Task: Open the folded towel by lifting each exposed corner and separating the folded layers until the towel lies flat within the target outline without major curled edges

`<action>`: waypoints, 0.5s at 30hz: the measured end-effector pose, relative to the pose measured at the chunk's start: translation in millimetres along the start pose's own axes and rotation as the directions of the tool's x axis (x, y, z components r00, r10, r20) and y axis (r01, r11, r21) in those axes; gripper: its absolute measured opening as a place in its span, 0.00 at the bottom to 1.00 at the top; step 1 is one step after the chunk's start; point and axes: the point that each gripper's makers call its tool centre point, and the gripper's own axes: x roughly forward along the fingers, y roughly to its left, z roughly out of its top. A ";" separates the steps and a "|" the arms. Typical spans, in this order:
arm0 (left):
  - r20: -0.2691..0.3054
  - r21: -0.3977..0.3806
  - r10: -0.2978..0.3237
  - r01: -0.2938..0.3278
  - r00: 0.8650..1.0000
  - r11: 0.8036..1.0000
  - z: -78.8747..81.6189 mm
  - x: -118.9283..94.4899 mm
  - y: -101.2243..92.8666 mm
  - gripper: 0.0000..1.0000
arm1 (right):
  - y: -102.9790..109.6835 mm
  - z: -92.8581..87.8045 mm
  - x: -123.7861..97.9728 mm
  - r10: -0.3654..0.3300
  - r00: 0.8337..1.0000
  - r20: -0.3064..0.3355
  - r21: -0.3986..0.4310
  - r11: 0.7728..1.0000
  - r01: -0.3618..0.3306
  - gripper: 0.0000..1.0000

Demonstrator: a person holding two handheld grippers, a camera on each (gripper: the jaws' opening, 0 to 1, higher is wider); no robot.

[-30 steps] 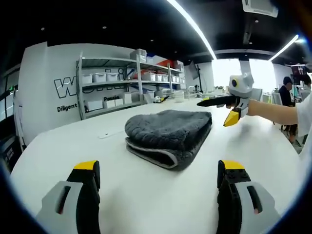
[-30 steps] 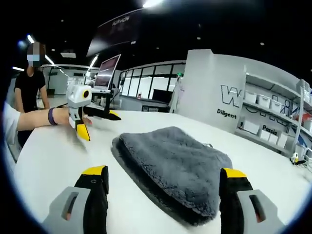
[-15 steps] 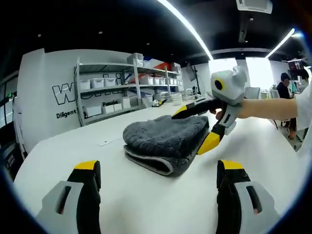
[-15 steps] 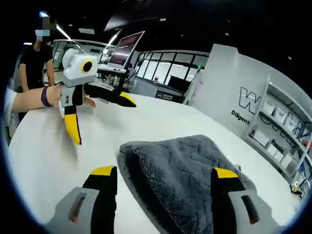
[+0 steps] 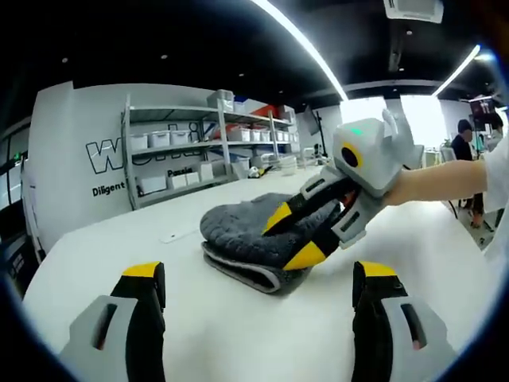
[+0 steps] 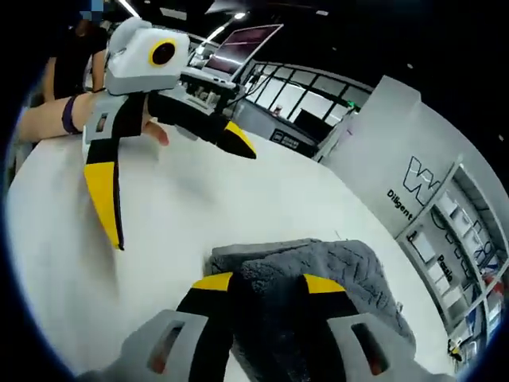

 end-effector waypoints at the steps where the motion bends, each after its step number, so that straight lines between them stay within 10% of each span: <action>1: 0.000 0.001 0.000 0.000 1.000 1.000 -0.3 0.0 0.9 0.97 | 0.9 -0.9 1.3 0.002 1.000 -0.010 -0.001 1.000 -0.002 0.25; 7: -0.004 0.003 0.001 -0.001 1.000 1.000 -1.9 0.9 0.6 0.96 | -3.8 -3.9 -0.8 -0.012 1.000 -0.024 0.015 1.000 0.012 0.11; 15: -0.009 0.002 0.005 -0.005 1.000 1.000 -2.5 1.2 -1.4 0.96 | -39.0 16.6 -29.3 -0.069 0.987 0.143 0.326 0.945 0.019 0.07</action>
